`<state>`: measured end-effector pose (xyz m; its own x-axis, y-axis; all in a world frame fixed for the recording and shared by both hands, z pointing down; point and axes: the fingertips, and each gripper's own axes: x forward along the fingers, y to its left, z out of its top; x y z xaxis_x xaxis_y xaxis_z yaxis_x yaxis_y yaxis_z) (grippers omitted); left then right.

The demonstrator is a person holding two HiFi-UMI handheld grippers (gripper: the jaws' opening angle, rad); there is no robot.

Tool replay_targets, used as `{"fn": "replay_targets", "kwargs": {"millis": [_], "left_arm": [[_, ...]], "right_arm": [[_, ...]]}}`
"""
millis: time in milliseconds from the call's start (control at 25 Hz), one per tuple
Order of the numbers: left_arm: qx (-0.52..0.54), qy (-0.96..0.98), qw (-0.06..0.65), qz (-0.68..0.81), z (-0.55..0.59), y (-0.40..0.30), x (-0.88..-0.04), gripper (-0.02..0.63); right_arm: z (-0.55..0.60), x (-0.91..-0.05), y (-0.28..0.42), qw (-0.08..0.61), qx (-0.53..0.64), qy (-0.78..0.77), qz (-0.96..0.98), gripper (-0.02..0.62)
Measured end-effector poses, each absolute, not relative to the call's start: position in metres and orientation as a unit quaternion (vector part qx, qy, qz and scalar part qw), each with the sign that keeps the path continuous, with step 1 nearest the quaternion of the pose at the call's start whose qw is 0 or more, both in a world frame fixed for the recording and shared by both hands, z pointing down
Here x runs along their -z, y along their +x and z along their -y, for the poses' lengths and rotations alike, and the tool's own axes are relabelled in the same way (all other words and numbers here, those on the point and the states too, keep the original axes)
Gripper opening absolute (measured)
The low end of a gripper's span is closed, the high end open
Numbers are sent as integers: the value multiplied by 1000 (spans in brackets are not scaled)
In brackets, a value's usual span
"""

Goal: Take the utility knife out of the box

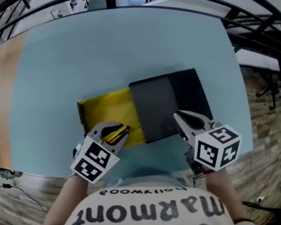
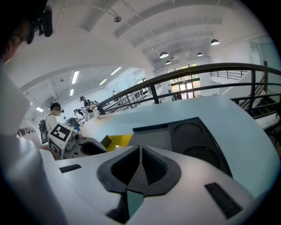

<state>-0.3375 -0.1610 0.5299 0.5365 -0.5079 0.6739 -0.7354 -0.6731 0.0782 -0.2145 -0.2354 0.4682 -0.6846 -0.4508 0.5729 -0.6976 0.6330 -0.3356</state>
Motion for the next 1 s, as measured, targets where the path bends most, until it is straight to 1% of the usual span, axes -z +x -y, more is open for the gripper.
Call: {"fn": "replay_targets", "kwargs": {"millis": [160, 440, 680, 1000], "left_arm": [[-349, 856, 185, 335, 160, -338, -552, 95], [-372, 851, 207, 306, 157, -339, -572, 95], [-397, 845, 197, 298, 159, -339, -580, 94], [-411, 839, 199, 296, 160, -338, -579, 63]], "right_arm": [[236, -473, -210, 226, -278, 338, 870, 43], [244, -464, -213, 226, -273, 343, 870, 43], [246, -460, -210, 223, -269, 349, 870, 43], [237, -451, -197, 216, -264, 360, 869, 43]]}}
